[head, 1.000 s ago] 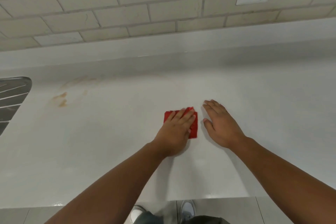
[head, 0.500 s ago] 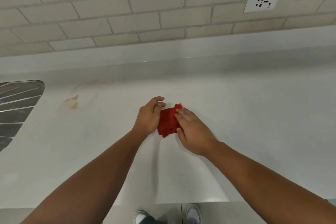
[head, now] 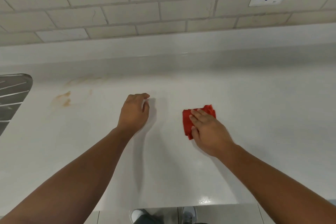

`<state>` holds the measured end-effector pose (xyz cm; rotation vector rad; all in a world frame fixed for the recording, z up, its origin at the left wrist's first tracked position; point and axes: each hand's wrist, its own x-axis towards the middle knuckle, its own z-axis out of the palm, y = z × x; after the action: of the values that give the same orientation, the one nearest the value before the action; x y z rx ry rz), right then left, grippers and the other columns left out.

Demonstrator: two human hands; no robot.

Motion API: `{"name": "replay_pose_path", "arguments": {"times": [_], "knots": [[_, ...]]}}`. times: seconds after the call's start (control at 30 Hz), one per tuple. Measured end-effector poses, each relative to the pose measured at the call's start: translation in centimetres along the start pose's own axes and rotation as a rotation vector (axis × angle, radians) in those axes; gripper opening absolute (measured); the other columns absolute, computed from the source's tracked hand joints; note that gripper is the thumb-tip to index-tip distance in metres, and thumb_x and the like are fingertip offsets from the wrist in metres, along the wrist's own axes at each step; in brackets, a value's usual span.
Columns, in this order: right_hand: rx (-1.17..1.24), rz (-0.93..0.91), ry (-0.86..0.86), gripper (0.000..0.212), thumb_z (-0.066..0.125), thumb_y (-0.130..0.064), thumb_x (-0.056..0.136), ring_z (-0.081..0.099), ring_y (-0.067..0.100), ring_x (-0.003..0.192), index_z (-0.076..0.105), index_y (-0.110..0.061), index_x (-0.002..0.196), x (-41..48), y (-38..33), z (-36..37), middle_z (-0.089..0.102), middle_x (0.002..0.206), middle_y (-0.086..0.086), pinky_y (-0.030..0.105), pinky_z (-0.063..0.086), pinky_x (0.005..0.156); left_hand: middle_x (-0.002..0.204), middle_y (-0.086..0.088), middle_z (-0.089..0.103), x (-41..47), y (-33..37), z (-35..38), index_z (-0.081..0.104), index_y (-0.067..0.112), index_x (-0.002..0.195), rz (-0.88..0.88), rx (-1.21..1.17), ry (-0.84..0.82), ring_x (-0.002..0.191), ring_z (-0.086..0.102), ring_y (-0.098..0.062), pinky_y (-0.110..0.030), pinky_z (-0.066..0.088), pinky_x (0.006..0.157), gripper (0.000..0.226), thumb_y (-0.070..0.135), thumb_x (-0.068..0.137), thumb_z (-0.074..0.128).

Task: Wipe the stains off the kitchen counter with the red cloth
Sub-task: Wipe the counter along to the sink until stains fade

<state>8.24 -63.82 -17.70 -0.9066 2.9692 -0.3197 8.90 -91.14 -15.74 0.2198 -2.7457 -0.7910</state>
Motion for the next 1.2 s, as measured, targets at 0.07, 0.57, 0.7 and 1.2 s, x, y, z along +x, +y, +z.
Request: {"name": "replay_pose_path", "arguments": {"times": [0.07, 0.57, 0.7, 1.2], "knots": [[-0.041, 0.053, 0.028, 0.053, 0.031, -0.035, 0.094, 0.054, 0.029, 0.122, 0.064, -0.007, 0.124, -0.2, 2.0, -1.0, 0.059, 0.134, 0.010, 0.039, 0.036, 0.111, 0.123, 0.000, 0.064, 0.4, 0.5, 0.3, 0.063, 0.015, 0.124, 0.019, 0.003, -0.016, 0.124, 0.049, -0.017, -0.025, 0.037, 0.098, 0.031, 0.015, 0.096, 0.051], [-0.058, -0.136, -0.077, 0.065, 0.067, -0.002, 0.076, 0.042, 0.032, 0.136, 0.049, 0.000, 0.138, -5.4, 2.1, 0.6, 0.047, 0.145, 0.016, 0.051, 0.029, 0.110, 0.114, 0.005, 0.066, -4.4, 0.1, 1.0, 0.067, 0.016, 0.114, 0.092, 0.027, -0.023, 0.115, 0.051, -0.013, -0.024, 0.042, 0.092, 0.024, 0.013, 0.095, 0.053], [-0.009, -0.147, -0.107, 0.057, 0.023, -0.034, 0.099, 0.018, 0.021, 0.148, 0.032, -0.010, 0.150, -7.0, 2.7, 0.2, 0.023, 0.159, 0.005, 0.041, 0.015, 0.120, 0.112, 0.003, 0.067, -4.6, -0.3, 0.9, 0.068, 0.014, 0.113, 0.107, 0.045, -0.008, 0.113, 0.053, -0.016, -0.026, 0.045, 0.093, 0.023, 0.012, 0.094, 0.055], [-0.051, -0.013, -0.097, 0.062, 0.017, -0.033, 0.096, 0.018, 0.028, 0.148, 0.032, -0.004, 0.148, -0.1, 4.4, -0.2, 0.024, 0.158, 0.013, 0.040, 0.008, 0.120, 0.113, 0.000, 0.068, -0.7, -0.2, 1.5, 0.068, 0.012, 0.113, 0.217, 0.116, -0.013, 0.111, 0.055, -0.022, -0.032, 0.047, 0.095, 0.024, 0.011, 0.093, 0.055]]}}
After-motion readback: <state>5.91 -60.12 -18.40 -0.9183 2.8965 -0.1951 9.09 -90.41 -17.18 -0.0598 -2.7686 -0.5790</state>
